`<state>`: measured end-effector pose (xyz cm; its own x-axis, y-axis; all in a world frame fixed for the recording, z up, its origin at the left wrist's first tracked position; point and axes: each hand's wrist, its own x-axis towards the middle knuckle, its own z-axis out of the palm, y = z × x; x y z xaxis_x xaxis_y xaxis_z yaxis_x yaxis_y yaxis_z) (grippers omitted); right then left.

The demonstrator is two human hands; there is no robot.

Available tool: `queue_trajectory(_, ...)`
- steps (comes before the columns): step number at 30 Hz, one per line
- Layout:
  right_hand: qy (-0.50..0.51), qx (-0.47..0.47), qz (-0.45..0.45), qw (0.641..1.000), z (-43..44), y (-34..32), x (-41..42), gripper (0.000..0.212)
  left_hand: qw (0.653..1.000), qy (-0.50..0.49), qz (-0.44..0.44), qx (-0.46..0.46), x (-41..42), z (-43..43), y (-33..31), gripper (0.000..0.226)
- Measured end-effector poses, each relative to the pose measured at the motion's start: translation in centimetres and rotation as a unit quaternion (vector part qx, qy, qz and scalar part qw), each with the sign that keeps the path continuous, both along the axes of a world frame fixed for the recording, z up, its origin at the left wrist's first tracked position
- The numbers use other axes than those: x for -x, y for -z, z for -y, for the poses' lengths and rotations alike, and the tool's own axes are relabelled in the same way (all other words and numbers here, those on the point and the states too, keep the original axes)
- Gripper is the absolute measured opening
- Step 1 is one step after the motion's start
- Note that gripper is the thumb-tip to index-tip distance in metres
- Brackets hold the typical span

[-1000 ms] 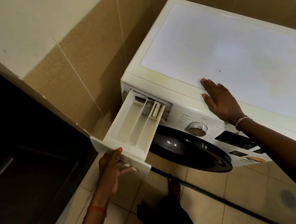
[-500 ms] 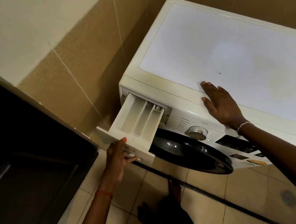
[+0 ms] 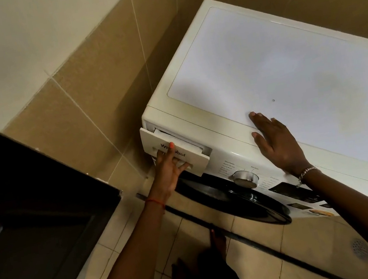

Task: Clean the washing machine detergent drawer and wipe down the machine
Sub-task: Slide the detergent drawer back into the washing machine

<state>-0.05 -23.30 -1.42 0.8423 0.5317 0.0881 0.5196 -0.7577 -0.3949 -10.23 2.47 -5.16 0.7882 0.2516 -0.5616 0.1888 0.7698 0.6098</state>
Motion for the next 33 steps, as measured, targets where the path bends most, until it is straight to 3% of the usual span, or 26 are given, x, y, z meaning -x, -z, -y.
queue_trajectory(10, 0.007, -0.009, -0.005, 1.0, -0.1, 0.0, 0.0, 0.051, 1.0, 0.004, 0.002, 0.015, -2.7, 0.5, 0.5, 0.051)
queue_trajectory(11, 0.009, -0.008, -0.004, 1.0, -0.2, 0.0, 0.0, 0.051, 1.0, 0.005, 0.0, 0.02, -2.8, 0.5, 0.6, 0.059)
queue_trajectory(14, 0.016, -0.009, -0.003, 1.0, -0.3, -0.1, 0.1, 0.053, 1.0, 0.015, 0.012, 0.025, -2.9, 0.4, 0.7, 0.118)
queue_trajectory(16, 0.014, -0.012, -0.006, 1.0, -0.2, -0.1, 0.2, 0.052, 0.999, 0.02, 0.022, 0.027, -2.8, 0.4, 0.8, 0.127)
queue_trajectory(18, 0.015, -0.017, -0.013, 1.0, -0.2, -0.2, 0.2, 0.052, 0.999, 0.015, 0.021, 0.037, -2.7, 0.5, 0.6, 0.113)
queue_trajectory(22, 0.021, -0.018, -0.017, 0.999, -0.2, -0.4, 0.2, 0.051, 0.999, 0.0, 0.005, 0.032, -2.3, 0.8, 0.4, 0.055)
queue_trajectory(33, 0.017, -0.012, -0.016, 1.0, -0.3, -0.7, 0.4, 0.051, 1.0, -0.012, 0.003, 0.021, 4.1, -0.2, 0.8, 0.046)
